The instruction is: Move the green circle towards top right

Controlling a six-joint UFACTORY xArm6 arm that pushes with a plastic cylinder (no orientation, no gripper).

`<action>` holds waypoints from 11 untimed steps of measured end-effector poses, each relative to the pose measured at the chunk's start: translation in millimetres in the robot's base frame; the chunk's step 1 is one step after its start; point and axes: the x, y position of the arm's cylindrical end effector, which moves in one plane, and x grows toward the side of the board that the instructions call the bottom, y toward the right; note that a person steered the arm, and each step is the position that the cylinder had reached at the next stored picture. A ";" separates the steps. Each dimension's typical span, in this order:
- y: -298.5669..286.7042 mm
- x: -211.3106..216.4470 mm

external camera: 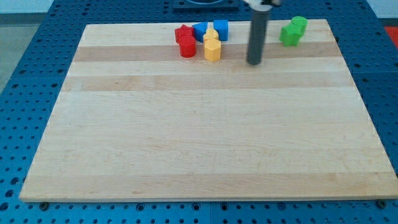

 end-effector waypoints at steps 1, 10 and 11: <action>48.5 -0.5; 67.0 -97.6; 58.8 -91.0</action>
